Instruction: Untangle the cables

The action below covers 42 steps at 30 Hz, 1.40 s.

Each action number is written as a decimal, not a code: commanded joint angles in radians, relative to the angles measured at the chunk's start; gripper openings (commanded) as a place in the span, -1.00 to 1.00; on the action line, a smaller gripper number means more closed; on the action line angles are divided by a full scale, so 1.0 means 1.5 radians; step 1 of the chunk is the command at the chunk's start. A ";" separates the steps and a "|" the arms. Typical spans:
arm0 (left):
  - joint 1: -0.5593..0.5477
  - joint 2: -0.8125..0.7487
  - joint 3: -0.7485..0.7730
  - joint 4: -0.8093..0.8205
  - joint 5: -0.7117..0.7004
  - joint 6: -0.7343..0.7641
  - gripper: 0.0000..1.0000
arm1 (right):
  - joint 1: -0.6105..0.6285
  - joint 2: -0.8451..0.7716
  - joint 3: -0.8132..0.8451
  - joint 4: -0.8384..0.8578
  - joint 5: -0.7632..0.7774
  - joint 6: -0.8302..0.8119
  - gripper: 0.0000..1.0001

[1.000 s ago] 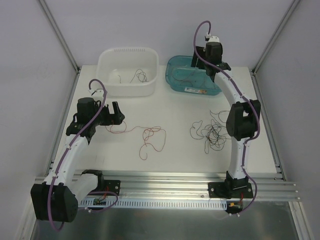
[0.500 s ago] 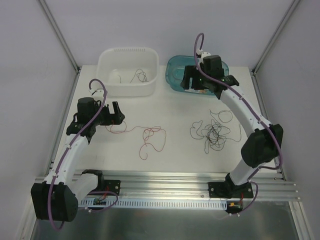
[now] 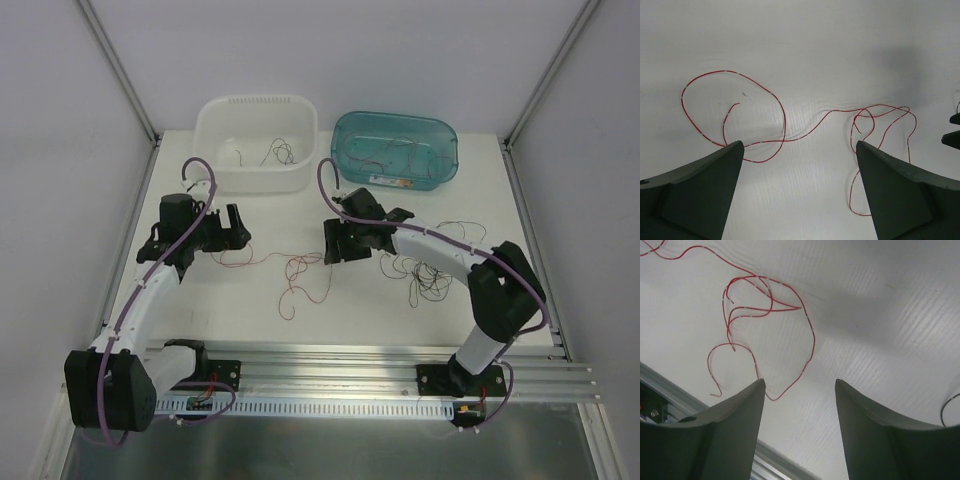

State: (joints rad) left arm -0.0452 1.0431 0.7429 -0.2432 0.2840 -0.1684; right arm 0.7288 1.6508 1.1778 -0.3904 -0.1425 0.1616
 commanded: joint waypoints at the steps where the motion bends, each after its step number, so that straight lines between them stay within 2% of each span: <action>1: -0.001 0.011 -0.001 0.019 0.008 -0.004 0.92 | 0.003 0.035 0.000 0.069 0.013 0.042 0.21; 15: -0.002 0.039 0.004 0.019 0.006 0.001 0.91 | 0.024 0.144 0.007 0.115 0.026 0.037 -0.17; 18: -0.002 0.041 0.004 0.018 0.009 0.000 0.90 | 0.025 0.134 -0.004 0.111 0.043 0.028 -0.59; 19: -0.002 0.041 0.004 0.018 0.008 0.000 0.90 | 0.025 0.119 -0.004 0.109 0.046 0.018 -0.85; 21: -0.002 0.041 0.003 0.018 0.010 0.000 0.90 | 0.029 0.096 -0.002 0.081 0.065 0.002 -0.98; 24: -0.002 0.044 0.005 0.018 0.019 0.000 0.90 | 0.039 0.033 0.019 0.014 0.091 -0.046 -0.99; 27: -0.002 0.046 0.004 0.018 0.030 0.001 0.90 | 0.045 -0.031 0.069 -0.082 0.170 -0.094 -0.98; 31: -0.002 0.047 0.007 0.019 0.056 0.005 0.90 | 0.056 -0.109 0.141 -0.187 0.199 -0.156 -0.99; 38: -0.037 0.049 0.011 0.032 0.130 0.046 0.89 | 0.071 -0.216 0.210 -0.242 0.183 -0.221 -0.99; 42: -0.110 0.018 0.004 0.063 0.203 0.095 0.90 | 0.080 -0.253 0.211 -0.250 0.177 -0.227 -0.99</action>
State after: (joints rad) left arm -0.1394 1.1126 0.7429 -0.2237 0.4519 -0.1143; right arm 0.8371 1.2926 1.4822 -0.7006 0.1196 -0.1371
